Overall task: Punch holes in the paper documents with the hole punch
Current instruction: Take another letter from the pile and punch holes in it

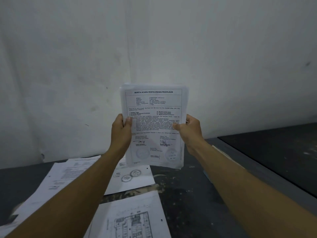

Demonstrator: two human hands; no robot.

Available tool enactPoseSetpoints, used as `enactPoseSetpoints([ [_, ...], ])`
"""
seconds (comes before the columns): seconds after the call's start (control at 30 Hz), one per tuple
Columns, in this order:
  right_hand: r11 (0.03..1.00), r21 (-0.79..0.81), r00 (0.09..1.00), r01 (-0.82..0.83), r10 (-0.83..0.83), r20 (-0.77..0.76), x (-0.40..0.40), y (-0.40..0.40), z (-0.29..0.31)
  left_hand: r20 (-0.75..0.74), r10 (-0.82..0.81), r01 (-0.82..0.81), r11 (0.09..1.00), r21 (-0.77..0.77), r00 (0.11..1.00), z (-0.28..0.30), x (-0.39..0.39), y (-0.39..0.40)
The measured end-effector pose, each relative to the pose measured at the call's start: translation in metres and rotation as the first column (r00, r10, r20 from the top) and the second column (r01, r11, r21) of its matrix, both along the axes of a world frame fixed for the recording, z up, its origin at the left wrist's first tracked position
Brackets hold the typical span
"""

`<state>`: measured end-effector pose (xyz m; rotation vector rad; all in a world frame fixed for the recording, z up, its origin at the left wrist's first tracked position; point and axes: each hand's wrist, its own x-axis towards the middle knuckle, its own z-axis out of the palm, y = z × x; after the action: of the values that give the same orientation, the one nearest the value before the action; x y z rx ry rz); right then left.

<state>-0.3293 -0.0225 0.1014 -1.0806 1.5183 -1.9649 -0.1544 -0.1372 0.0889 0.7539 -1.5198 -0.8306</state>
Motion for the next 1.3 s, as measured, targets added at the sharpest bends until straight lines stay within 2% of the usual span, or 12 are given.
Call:
enactPoseSetpoints([
  [0.3,0.999,0.037,0.999,0.039,-0.039,0.003,-0.029,0.011,-0.072,0.116,-0.051,0.047,0.998,0.035,0.992,-0.062,-0.022,0.013],
  [0.5,0.998,-0.006,0.998,0.065,-0.065,-0.011,-0.036,0.008,-0.055,0.095,-0.026,0.028,0.999,-0.028,0.995,-0.044,-0.029,0.012],
  [0.6,0.999,0.008,0.998,0.050,-0.050,0.040,-0.039,0.007,-0.062,0.117,-0.050,0.056,0.997,-0.048,0.992,-0.049,-0.030,0.009],
  [0.7,0.998,0.026,0.998,0.052,-0.053,0.023,-0.039,0.008,-0.074,0.125,-0.036,0.042,0.998,-0.040,0.992,-0.060,-0.033,0.012],
  [0.97,0.989,-0.072,0.991,0.127,-0.129,-0.023,-0.035,0.009,-0.064,0.084,0.107,-0.095,0.986,-0.138,0.991,-0.042,-0.047,0.025],
  [1.17,0.984,-0.006,0.984,0.176,-0.176,-0.037,-0.034,0.014,-0.096,0.039,0.166,-0.161,0.980,-0.119,0.985,-0.073,-0.056,0.040],
  [1.3,0.975,-0.021,0.974,0.219,-0.220,-0.047,-0.039,0.017,-0.079,0.005,0.166,-0.164,0.978,-0.130,0.986,-0.057,-0.059,0.042],
])
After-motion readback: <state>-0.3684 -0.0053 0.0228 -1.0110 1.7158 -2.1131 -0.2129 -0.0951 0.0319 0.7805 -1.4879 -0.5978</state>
